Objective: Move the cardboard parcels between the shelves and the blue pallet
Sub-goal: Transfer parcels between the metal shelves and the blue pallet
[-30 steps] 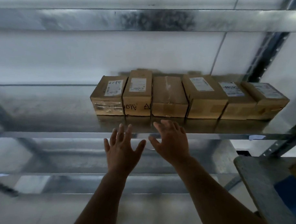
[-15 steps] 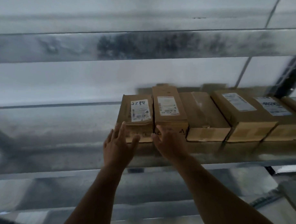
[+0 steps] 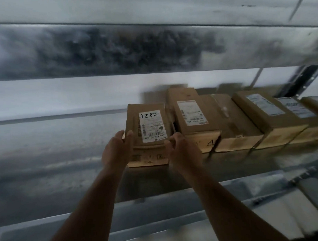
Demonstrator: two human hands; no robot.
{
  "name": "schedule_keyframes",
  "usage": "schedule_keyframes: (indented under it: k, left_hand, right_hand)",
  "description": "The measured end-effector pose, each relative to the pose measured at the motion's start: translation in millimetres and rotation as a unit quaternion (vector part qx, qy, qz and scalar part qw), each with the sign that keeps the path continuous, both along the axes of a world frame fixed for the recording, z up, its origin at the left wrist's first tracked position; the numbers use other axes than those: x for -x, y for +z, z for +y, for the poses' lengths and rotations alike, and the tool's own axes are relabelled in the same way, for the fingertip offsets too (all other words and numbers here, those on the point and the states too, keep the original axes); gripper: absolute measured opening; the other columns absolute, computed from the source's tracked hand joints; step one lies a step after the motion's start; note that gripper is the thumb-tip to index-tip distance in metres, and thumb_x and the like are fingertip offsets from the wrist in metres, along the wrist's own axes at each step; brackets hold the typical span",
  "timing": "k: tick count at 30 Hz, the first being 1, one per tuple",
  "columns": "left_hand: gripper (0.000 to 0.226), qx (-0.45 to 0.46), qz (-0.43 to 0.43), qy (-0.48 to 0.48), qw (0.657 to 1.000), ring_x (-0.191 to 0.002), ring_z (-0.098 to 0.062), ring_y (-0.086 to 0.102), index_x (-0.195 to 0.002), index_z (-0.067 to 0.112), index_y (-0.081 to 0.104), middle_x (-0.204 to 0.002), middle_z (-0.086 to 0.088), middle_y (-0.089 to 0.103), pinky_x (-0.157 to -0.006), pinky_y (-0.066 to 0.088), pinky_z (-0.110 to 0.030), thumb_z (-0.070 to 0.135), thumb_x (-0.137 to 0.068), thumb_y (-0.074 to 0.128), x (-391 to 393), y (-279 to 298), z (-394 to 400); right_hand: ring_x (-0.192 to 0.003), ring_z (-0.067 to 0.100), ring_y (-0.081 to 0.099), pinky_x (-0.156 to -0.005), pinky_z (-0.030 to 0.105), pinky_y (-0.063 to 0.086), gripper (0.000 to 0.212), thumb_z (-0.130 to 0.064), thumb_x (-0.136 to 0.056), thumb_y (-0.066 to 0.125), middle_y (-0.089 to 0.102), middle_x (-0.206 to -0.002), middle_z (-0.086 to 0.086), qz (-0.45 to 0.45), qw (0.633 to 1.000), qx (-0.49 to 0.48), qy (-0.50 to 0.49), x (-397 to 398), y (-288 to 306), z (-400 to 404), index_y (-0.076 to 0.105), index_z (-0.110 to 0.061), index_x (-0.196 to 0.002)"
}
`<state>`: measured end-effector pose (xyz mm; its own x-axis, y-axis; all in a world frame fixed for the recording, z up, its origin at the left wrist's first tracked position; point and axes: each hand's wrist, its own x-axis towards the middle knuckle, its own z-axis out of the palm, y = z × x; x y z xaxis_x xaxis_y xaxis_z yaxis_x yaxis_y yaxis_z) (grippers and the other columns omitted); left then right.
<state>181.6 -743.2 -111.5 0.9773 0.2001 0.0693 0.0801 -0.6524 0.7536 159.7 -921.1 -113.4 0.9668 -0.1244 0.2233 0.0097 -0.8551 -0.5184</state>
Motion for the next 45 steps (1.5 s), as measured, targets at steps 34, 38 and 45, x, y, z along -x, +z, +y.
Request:
schedule_keyframes:
  k: [34, 38, 45]
  left_hand:
    - [0.06, 0.369, 0.013, -0.053, 0.928, -0.092, -0.013, 0.062, -0.101, 0.039, 0.057, -0.101, 0.009, 0.063, -0.059, 0.053, -0.029, 0.082, -0.075, 0.024, 115.6, 61.1, -4.8]
    - [0.018, 0.336, -0.003, -0.073, 0.939, -0.099, -0.016, 0.061, -0.104, 0.041, 0.054, -0.105, 0.008, 0.064, -0.074, 0.048, -0.035, 0.047, -0.096, 0.039, 115.3, 57.1, 1.9]
    - [0.053, 0.338, 0.027, -0.065, 0.938, -0.101, -0.02, 0.061, -0.109, 0.02, 0.054, -0.106, -0.003, 0.064, -0.07, 0.051, -0.033, 0.065, -0.082, 0.046, 129.8, 45.4, 6.5]
  right_hand:
    - [-0.096, 0.026, 0.065, -0.092, 0.052, 0.047, 0.066, -0.076, -0.08, 0.032, 0.07, -0.098, 0.008, 0.11, 0.862, -0.477, 0.131, 74.3, 77.8, -25.3, 0.063, -0.022, -0.101]
    - [-0.104, 0.03, 0.058, -0.095, 0.052, 0.046, 0.019, -0.027, -0.096, 0.046, 0.063, -0.106, 0.009, 0.116, 0.875, -0.445, 0.15, 69.6, 78.8, -25.5, 0.058, -0.021, -0.109]
    - [-0.094, 0.026, 0.064, -0.084, 0.04, 0.051, 0.026, -0.046, -0.092, 0.051, 0.069, -0.097, 0.007, 0.178, 0.834, -0.493, 0.17, 82.7, 52.2, -36.6, 0.064, -0.024, -0.098]
